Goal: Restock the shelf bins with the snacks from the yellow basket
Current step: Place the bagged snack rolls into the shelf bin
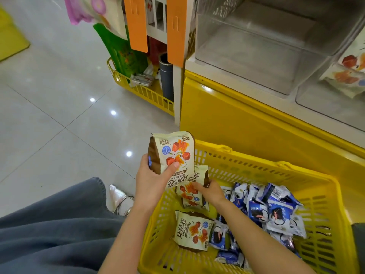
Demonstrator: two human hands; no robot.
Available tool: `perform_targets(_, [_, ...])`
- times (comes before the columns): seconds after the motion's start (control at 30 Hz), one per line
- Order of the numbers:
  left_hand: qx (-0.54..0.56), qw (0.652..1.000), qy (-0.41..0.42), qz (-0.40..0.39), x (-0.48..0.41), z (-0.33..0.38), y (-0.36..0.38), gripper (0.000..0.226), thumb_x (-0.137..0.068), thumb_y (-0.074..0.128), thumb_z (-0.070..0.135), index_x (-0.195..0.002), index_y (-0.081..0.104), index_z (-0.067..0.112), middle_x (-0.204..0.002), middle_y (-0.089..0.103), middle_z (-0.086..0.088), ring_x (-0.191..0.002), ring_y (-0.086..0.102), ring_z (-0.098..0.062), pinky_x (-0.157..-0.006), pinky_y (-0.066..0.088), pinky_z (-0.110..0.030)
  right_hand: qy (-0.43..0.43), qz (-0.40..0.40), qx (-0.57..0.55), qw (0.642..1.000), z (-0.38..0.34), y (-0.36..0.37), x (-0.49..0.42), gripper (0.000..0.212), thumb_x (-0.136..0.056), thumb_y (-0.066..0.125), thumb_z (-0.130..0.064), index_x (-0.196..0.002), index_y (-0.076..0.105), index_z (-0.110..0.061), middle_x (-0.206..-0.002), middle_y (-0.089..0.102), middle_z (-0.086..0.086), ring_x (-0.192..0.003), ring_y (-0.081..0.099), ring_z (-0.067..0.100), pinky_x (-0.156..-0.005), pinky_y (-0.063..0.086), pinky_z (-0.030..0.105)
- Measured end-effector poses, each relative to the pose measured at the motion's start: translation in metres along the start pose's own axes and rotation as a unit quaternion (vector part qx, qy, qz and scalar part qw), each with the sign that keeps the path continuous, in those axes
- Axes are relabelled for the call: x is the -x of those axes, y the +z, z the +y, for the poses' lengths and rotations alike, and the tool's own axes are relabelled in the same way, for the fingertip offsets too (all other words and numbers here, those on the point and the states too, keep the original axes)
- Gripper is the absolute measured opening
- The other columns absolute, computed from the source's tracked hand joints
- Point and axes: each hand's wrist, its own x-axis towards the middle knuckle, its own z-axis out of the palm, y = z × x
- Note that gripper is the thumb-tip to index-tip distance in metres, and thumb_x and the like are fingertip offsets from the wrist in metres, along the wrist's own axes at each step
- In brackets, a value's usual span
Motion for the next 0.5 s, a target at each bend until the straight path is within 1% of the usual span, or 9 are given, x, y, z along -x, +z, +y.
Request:
perform_targets(0.07, [-0.006,1.0,0.005,0.0,0.003,0.005,0.003,0.034,-0.072,0.077,0.019,-0.089,0.051,0.033,-0.071,0.067,0.022,-0.069,0.065,0.007,-0.047,0.047,-0.01,0.005,0.006,0.002,1.0,0.002,-0.004,0.002,0.04,-0.085,0.067,-0.028,-0.113,0.058,-0.001,-0.108,0.066,0.011,-0.098,0.063,0.021,-0.089,0.051,0.036])
perform_targets(0.13, [-0.015,1.0,0.016,-0.003,0.008,0.012,0.006,0.034,-0.072,0.078,0.02,-0.088,0.05,0.033,-0.072,0.067,0.024,-0.069,0.065,0.007,-0.048,0.047,-0.01,0.006,0.011,-0.022,1.0,0.001,-0.008,0.006,0.033,-0.085,0.067,-0.02,-0.107,0.055,0.001,-0.105,0.064,0.012,-0.083,0.062,0.012,-0.076,0.051,0.023])
perform_targets(0.17, [-0.019,1.0,0.023,-0.004,0.011,0.015,0.007,0.034,-0.072,0.078,0.021,-0.088,0.05,0.033,-0.073,0.067,0.026,-0.069,0.065,0.008,-0.048,0.047,-0.01,0.009,-0.003,-0.039,0.999,-0.001,-0.009,0.008,0.035,-0.085,0.068,-0.018,-0.111,0.052,0.001,-0.11,0.064,0.014,-0.083,0.061,0.01,-0.071,0.048,0.017])
perform_targets(0.2, [-0.023,0.999,0.028,-0.003,0.014,0.018,0.008,0.034,-0.071,0.078,0.022,-0.088,0.05,0.033,-0.073,0.067,0.025,-0.07,0.065,0.008,-0.048,0.048,-0.01,0.016,-0.021,-0.05,0.998,-0.003,-0.008,0.01,0.044,-0.085,0.068,-0.019,-0.117,0.047,0.001,-0.117,0.062,0.014,-0.088,0.06,0.012,-0.07,0.047,0.015])
perform_targets(0.23, [-0.028,0.999,0.033,-0.001,0.017,0.021,0.008,0.035,-0.071,0.078,0.023,-0.088,0.05,0.034,-0.072,0.067,0.023,-0.07,0.065,0.008,-0.049,0.048,-0.01,0.025,-0.035,-0.05,0.998,-0.004,-0.007,0.011,0.052,-0.084,0.069,-0.023,-0.124,0.043,-0.001,-0.122,0.059,0.013,-0.095,0.058,0.014,-0.074,0.047,0.018])
perform_targets(0.27, [-0.035,0.999,0.038,0.0,0.021,0.024,0.008,0.035,-0.07,0.078,0.024,-0.088,0.05,0.035,-0.073,0.066,0.022,-0.071,0.064,0.008,-0.049,0.048,-0.011,0.028,-0.043,-0.036,0.998,-0.006,-0.005,0.013,0.055,-0.084,0.069,-0.027,-0.126,0.042,-0.003,-0.124,0.058,0.012,-0.1,0.057,0.017,-0.081,0.047,0.023])
perform_targets(0.33, [-0.054,0.997,0.049,-0.002,0.029,0.028,0.007,0.036,-0.069,0.078,0.026,-0.088,0.049,0.036,-0.075,0.065,0.022,-0.072,0.064,0.008,-0.05,0.049,-0.012,0.019,-0.027,0.01,0.999,-0.008,0.0,0.015,0.05,-0.084,0.068,-0.03,-0.124,0.05,-0.005,-0.122,0.06,0.013,-0.108,0.058,0.025,-0.09,0.047,0.032])
perform_targets(0.4, [-0.073,0.996,0.055,-0.01,0.035,0.03,0.004,0.037,-0.069,0.078,0.026,-0.089,0.049,0.037,-0.082,0.066,0.02,-0.075,0.067,0.002,-0.055,0.053,-0.017,0.004,0.004,0.05,0.999,-0.007,0.003,0.017,0.045,-0.084,0.069,-0.027,-0.119,0.056,-0.004,-0.117,0.063,0.014,-0.107,0.06,0.028,-0.088,0.048,0.033])
perform_targets(0.5, [-0.089,0.994,0.06,-0.019,0.041,0.036,-0.001,0.039,-0.069,0.079,0.026,-0.093,0.049,0.036,-0.093,0.067,0.013,-0.084,0.067,-0.007,-0.067,0.058,-0.03,-0.018,0.021,0.048,0.998,-0.001,0.003,0.023,0.046,-0.081,0.072,-0.024,-0.12,0.055,-0.005,-0.117,0.063,0.014,-0.105,0.06,0.026,-0.083,0.049,0.032])
